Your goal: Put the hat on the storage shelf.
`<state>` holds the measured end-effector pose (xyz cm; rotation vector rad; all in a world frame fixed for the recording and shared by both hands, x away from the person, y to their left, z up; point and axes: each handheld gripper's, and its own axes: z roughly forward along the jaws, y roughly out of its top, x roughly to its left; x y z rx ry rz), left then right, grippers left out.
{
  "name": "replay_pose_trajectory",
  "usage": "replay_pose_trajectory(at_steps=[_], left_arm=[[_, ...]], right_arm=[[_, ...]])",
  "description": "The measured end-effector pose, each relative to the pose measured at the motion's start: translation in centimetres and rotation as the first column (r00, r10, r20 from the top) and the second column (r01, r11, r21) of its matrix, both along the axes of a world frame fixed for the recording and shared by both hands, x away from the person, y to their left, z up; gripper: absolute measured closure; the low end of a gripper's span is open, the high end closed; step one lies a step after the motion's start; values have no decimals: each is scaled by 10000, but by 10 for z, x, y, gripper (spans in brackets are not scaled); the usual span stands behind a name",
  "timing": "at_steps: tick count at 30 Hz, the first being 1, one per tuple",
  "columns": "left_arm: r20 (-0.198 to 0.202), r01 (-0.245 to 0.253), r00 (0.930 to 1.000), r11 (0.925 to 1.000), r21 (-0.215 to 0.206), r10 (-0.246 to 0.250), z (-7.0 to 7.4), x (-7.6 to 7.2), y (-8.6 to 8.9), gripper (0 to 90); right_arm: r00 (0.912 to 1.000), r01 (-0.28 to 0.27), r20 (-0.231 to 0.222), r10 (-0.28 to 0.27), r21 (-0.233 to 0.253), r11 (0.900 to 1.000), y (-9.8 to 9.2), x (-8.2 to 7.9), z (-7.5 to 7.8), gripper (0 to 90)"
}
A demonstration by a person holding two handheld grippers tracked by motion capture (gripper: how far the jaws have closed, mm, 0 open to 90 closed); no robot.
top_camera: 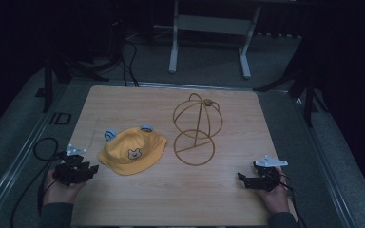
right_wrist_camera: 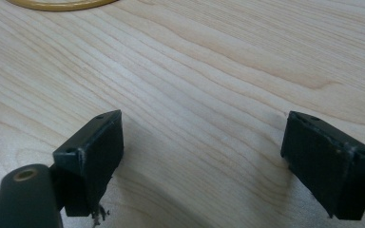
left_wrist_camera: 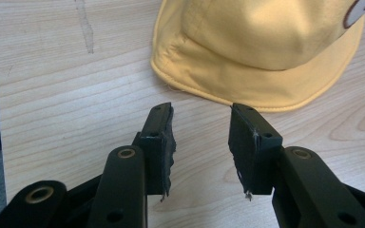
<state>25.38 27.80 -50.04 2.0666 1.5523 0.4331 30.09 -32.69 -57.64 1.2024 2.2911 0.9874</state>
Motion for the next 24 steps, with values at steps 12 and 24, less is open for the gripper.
replay_pose_trajectory(at_steps=[12, 24], left_arm=[[54, 978, 9952, 9950, 223, -979, 13, 0, 0, 593], [239, 1402, 9897, 9898, 259, -1408, 22, 5, -7, 608]], right_arm=[[10000, 8, -1, -8, 3, 10000, 0, 0, 0, 141], [10000, 8, -1, -8, 3, 10000, 0, 0, 0, 141]])
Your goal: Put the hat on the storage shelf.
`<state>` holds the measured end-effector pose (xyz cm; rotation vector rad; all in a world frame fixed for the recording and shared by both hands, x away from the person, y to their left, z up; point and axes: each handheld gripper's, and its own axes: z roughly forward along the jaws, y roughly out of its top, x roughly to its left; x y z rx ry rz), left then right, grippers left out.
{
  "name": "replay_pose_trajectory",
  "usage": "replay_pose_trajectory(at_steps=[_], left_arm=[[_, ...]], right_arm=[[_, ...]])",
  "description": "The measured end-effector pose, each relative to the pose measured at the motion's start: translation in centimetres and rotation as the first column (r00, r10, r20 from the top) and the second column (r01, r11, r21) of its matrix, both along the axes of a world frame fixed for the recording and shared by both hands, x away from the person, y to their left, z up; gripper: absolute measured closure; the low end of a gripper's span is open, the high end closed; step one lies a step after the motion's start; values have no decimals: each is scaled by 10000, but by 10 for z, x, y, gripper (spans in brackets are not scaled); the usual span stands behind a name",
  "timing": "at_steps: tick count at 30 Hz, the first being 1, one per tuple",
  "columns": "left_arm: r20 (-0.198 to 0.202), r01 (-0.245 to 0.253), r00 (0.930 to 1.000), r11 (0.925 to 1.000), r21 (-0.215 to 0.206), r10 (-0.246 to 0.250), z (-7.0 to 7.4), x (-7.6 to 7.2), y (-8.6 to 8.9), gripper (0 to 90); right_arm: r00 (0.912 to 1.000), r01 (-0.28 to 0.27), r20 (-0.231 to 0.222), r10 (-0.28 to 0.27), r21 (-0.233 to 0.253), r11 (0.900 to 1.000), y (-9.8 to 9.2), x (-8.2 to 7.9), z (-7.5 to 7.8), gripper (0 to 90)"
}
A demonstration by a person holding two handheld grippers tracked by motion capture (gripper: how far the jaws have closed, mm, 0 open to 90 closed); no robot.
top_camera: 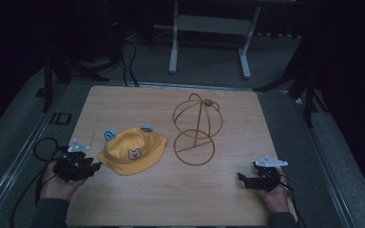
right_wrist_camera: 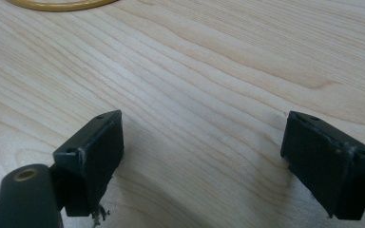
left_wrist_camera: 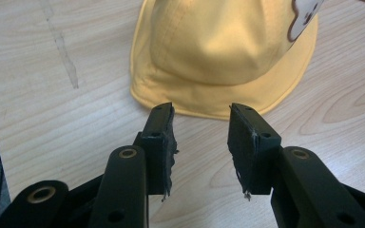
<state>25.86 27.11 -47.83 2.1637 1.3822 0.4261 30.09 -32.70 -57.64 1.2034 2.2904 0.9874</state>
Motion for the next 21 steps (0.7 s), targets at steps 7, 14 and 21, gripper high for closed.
replay_pose_trajectory(at_steps=[7, 14, 21], left_arm=[[-32, 151, 9999, 9998, 136, -151, 9, 6, -2, 593], [-36, 405, 9992, 9981, 468, -404, 20, 13, -3, 591], [18, 765, 9971, 9955, 550, -767, 36, 23, -6, 586]], right_arm=[[10000, 2, -1, -2, 0, 10000, 0, 0, 0, 141], [10000, 0, 0, 0, -2, 10000, 0, 0, 0, 141], [10000, 2, -3, -2, 1, 10000, 0, 0, 0, 141]])
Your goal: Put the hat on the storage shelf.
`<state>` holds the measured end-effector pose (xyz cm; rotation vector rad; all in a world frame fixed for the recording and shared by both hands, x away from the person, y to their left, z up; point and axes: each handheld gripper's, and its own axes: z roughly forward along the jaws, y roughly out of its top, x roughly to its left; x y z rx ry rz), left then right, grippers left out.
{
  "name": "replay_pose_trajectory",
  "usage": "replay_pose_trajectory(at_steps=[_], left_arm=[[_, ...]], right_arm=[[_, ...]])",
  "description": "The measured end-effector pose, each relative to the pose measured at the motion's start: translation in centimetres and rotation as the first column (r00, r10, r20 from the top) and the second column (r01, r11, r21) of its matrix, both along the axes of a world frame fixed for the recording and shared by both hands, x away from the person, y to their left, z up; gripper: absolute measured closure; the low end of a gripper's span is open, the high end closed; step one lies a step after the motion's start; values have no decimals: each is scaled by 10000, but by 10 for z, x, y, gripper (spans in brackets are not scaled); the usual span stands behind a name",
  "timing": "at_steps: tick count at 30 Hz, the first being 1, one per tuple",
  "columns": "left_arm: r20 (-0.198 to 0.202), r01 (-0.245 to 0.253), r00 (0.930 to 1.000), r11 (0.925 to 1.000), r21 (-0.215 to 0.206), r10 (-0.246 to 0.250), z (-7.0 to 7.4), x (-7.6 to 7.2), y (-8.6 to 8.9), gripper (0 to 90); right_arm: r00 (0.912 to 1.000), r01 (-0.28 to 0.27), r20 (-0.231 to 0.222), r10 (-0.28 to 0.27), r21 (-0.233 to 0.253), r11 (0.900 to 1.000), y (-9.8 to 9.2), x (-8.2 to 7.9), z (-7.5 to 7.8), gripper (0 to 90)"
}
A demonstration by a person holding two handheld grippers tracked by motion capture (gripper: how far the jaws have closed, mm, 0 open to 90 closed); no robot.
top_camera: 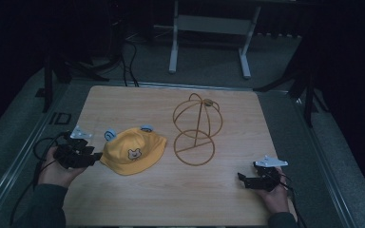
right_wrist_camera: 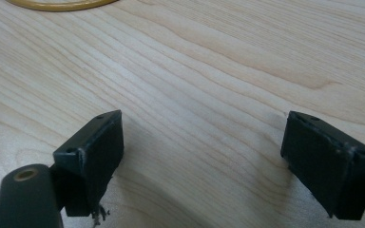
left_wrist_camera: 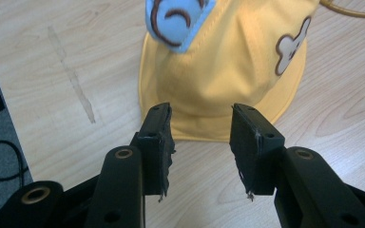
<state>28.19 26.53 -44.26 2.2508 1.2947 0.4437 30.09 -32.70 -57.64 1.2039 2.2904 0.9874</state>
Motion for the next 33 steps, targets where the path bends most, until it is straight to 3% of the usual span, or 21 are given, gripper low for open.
replay_pose_trajectory(at_steps=[10, 18, 33], left_arm=[[-49, 373, 9993, 9992, 131, -373, 12, 13, -5, 569], [-204, 963, 9952, 9951, 220, -958, 21, 29, -12, 541], [-210, 1505, 9884, 9886, -59, -1506, 38, 50, -24, 488]], right_arm=[[10000, -2, 1, 2, 0, 10000, 0, 0, 0, 141], [10000, 18, -15, -18, 21, 10000, 0, 0, 0, 142], [10000, -8, 9, 8, -3, 10000, 0, 0, 0, 142]])
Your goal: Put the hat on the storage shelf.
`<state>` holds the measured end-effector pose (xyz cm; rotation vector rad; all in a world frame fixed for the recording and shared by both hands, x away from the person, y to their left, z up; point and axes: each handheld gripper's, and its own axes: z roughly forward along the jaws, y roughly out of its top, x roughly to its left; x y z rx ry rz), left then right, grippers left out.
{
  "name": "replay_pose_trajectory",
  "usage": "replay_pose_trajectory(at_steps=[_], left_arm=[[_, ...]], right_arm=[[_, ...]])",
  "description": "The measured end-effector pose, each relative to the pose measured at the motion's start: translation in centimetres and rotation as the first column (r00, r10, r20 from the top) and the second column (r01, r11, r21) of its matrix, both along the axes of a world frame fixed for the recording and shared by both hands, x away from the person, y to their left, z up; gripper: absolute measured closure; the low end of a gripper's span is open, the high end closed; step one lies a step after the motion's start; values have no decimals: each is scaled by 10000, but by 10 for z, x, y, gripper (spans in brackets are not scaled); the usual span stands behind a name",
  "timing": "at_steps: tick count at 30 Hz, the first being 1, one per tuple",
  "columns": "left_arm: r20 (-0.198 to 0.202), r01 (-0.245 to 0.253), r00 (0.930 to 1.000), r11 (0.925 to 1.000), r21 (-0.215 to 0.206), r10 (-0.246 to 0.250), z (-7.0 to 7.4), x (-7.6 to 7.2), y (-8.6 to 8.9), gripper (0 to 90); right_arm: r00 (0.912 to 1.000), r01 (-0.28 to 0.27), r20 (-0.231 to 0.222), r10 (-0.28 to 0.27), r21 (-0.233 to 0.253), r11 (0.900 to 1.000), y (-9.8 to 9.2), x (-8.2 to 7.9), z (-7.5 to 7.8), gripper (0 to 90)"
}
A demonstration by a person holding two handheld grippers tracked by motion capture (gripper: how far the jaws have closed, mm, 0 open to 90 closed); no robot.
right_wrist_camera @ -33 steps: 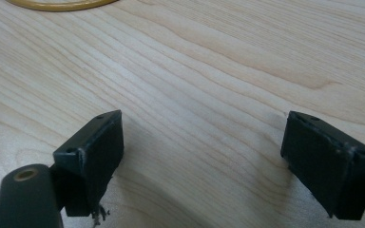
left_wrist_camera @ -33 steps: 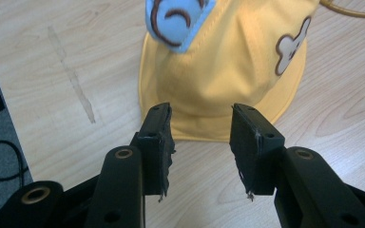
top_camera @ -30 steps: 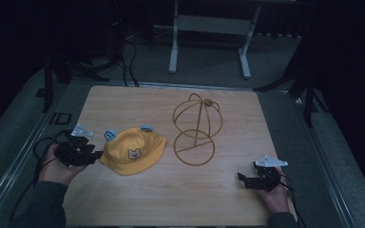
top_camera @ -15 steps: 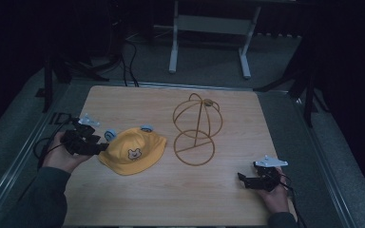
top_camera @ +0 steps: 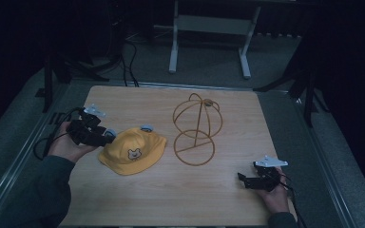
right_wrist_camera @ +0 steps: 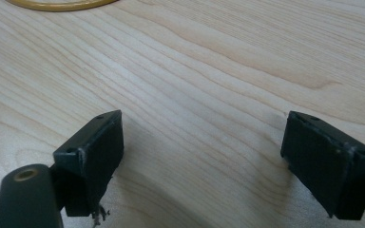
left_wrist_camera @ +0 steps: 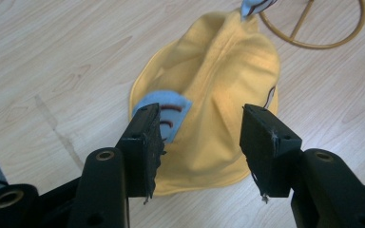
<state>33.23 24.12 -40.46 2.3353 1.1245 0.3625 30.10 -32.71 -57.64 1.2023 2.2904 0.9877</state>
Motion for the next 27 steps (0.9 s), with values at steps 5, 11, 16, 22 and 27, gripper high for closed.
replay_pose_trajectory(at_steps=[5, 11, 16, 22, 27], left_arm=[[-64, 132, 9999, 9999, 36, -132, 3, 7, -4, 487], [-114, 228, 9997, 9996, 163, -226, 7, 14, -10, 480], [-111, 319, 9994, 9991, 267, -316, 9, 20, -17, 480], [-173, 488, 9987, 9977, 473, -480, 10, 29, -29, 478], [-205, 707, 9974, 9959, 573, -696, 11, 34, -39, 478]], right_arm=[[10000, 8, -16, -8, 10, 10000, 0, 0, 0, 141], [10000, 5, -10, -5, 7, 10000, 0, 0, 0, 141], [10000, 6, -13, -6, 9, 10000, 0, 0, 0, 141], [10000, 18, -22, -18, 25, 10000, 0, 0, 0, 141], [10000, 11, -18, -11, 17, 10000, 0, 0, 0, 141]])
